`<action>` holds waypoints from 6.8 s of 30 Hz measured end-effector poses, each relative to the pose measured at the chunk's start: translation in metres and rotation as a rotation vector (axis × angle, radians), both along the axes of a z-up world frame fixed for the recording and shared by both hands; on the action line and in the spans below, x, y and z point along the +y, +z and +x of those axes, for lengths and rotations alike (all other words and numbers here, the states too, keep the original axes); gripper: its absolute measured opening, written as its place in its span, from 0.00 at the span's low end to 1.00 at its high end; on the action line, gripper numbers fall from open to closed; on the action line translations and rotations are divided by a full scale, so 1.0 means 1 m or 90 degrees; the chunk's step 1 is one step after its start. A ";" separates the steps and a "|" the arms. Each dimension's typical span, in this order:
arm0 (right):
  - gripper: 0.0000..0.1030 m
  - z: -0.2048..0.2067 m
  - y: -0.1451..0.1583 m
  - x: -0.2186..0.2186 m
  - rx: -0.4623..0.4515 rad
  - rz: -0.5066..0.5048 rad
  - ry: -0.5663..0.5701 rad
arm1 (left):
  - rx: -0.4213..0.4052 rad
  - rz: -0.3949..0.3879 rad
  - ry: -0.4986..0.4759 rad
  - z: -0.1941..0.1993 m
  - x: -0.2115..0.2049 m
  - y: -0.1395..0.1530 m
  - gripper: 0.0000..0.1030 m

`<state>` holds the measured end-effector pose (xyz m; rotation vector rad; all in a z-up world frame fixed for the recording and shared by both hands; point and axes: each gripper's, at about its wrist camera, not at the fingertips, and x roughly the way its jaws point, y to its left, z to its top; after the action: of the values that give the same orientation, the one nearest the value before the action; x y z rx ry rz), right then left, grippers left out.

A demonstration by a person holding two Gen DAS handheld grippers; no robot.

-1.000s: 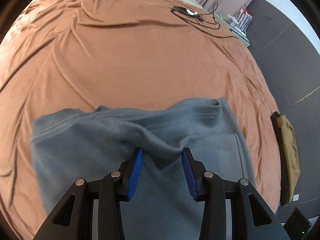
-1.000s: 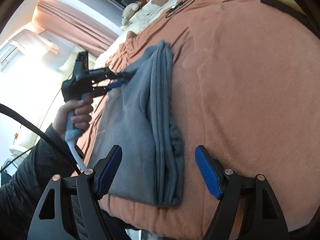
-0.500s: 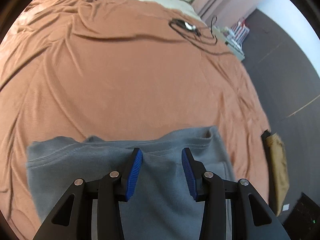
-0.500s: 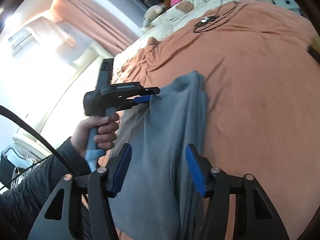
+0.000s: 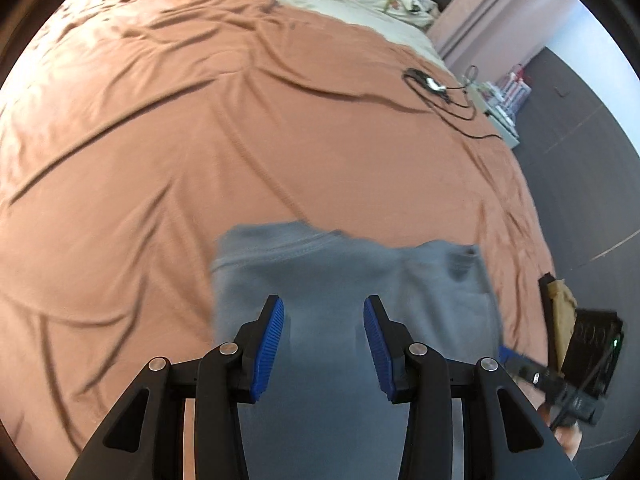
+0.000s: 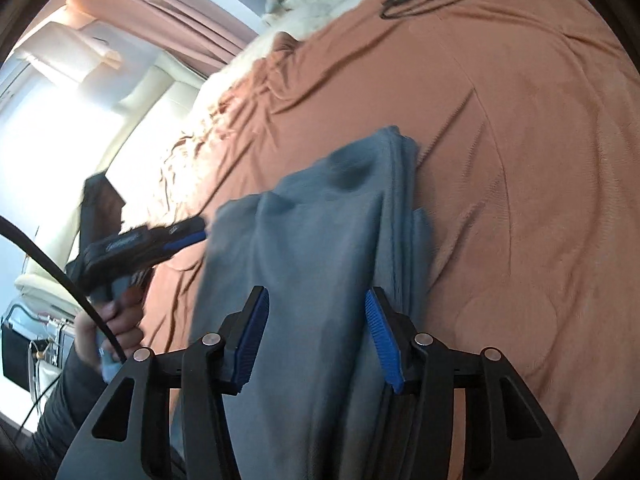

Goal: Fold small clothes

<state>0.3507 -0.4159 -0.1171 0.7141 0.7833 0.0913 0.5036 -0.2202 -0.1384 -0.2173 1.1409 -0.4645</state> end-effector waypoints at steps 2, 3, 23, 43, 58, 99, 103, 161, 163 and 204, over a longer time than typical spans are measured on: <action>0.44 0.014 0.000 0.004 0.011 0.001 -0.002 | 0.004 0.000 0.015 -0.006 0.012 -0.004 0.42; 0.43 0.020 -0.002 0.003 0.018 0.004 -0.002 | 0.005 0.000 0.019 -0.008 0.016 -0.006 0.42; 0.04 0.009 0.007 0.009 0.040 -0.032 -0.037 | 0.061 0.012 0.049 -0.050 0.042 -0.041 0.44; 0.65 -0.008 0.009 0.026 0.060 -0.086 0.066 | 0.060 0.001 0.034 -0.074 0.048 -0.041 0.46; 0.65 -0.003 0.007 0.003 0.075 -0.083 0.057 | 0.051 -0.015 0.019 -0.069 0.057 -0.030 0.46; 0.40 0.029 -0.043 -0.033 0.046 0.099 0.018 | 0.117 -0.186 0.007 0.033 0.048 -0.056 0.36; 0.52 0.034 -0.044 -0.037 0.032 0.135 0.039 | 0.127 -0.213 0.005 0.035 0.049 -0.064 0.36; 0.11 -0.209 0.128 0.192 -0.236 -0.244 -0.002 | -0.220 -0.329 -0.051 -0.169 0.114 0.202 0.07; 0.11 -0.209 0.131 0.195 -0.246 -0.248 0.006 | -0.235 -0.329 -0.049 -0.178 0.121 0.214 0.07; 0.11 -0.089 0.196 0.315 -0.355 -0.281 0.349 | -0.413 -0.123 0.265 -0.275 0.456 0.359 0.06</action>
<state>0.2617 -0.1009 0.0788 0.0245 0.4152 0.5711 0.2290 0.2358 0.2209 -0.4258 0.3975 -0.2409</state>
